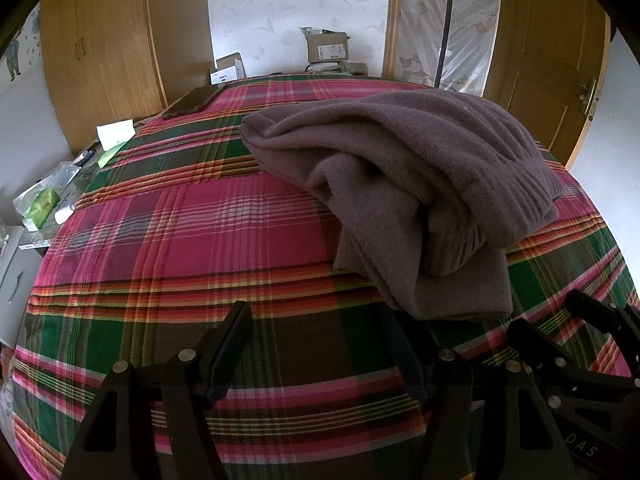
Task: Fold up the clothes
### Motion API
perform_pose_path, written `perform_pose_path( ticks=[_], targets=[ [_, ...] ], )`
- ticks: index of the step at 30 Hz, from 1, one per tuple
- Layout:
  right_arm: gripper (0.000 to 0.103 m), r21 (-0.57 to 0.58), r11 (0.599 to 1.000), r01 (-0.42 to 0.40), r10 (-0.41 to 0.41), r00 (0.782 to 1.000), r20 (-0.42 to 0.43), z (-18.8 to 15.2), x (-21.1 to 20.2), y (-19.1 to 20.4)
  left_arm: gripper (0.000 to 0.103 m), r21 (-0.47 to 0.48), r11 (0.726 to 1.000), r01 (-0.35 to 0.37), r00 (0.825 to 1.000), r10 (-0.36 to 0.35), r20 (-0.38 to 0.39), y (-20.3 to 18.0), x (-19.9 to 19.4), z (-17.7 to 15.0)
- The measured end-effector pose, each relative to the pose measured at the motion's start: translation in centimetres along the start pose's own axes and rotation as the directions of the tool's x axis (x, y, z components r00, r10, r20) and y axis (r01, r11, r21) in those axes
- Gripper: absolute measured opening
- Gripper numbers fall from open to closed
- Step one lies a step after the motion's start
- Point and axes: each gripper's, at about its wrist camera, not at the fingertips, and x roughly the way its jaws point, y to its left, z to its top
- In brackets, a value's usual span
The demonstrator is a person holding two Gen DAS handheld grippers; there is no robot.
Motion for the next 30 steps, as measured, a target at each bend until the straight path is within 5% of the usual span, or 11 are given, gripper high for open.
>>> perform_pose_path(
  ticks=[30],
  targets=[
    [0.080,0.006,1.000,0.000,0.000,1.000,0.000,0.10,0.04,0.21,0.069,0.003,1.000,-0.004,1.000,0.004,-0.001,0.28,0.28,0.05]
  ],
)
